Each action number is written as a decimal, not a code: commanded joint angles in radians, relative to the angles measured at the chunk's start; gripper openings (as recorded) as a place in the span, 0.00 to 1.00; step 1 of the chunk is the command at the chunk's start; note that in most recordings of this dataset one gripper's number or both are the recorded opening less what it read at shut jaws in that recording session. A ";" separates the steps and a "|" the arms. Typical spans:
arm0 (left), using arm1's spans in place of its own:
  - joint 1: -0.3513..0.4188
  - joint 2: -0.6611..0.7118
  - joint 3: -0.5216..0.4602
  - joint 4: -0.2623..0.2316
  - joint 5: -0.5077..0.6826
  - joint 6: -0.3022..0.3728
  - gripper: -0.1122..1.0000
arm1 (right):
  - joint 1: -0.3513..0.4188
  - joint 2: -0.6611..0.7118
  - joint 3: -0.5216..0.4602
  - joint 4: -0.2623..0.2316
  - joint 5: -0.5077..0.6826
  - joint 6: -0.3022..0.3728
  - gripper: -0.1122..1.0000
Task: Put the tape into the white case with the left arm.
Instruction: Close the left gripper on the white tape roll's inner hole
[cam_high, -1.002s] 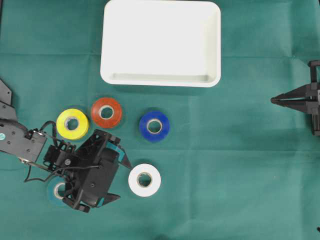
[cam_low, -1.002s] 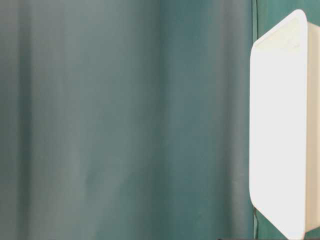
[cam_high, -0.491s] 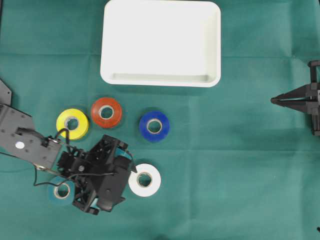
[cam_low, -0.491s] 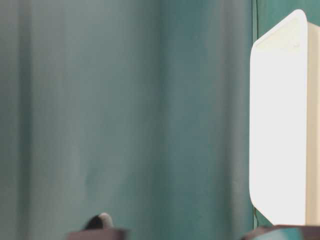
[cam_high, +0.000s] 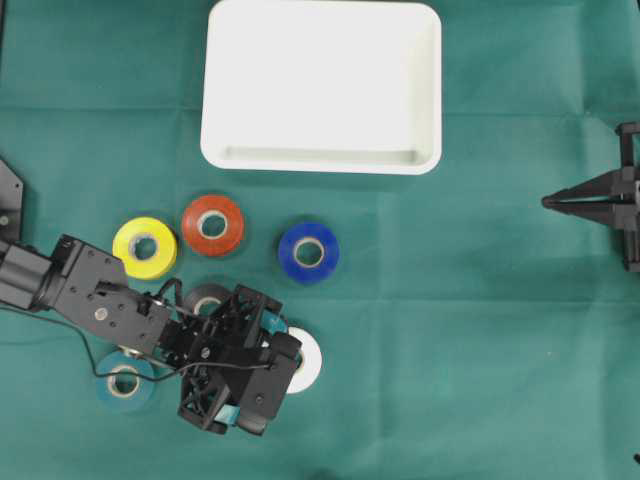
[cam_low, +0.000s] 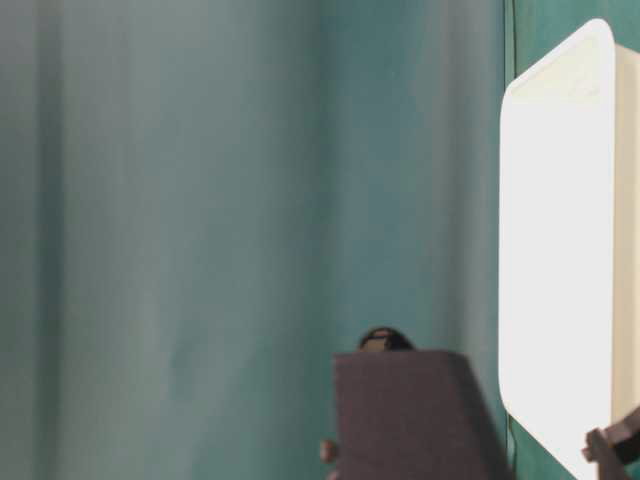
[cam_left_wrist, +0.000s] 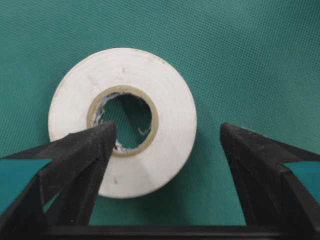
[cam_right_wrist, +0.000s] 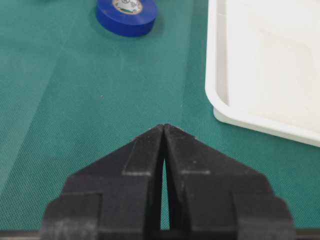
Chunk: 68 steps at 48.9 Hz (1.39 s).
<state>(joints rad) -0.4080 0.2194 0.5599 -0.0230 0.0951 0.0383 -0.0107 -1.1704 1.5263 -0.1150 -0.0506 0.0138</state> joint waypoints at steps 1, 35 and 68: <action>-0.005 0.000 -0.017 0.002 -0.011 -0.002 0.92 | 0.000 0.011 -0.011 0.000 -0.009 0.003 0.01; -0.014 0.009 -0.017 0.002 -0.014 -0.006 0.35 | 0.000 0.011 -0.009 0.000 -0.008 0.003 0.01; -0.037 -0.216 -0.075 0.000 0.178 -0.005 0.34 | -0.002 0.009 -0.009 0.000 -0.008 0.003 0.01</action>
<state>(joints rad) -0.4387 0.0491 0.5139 -0.0230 0.2546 0.0337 -0.0107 -1.1704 1.5263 -0.1150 -0.0491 0.0153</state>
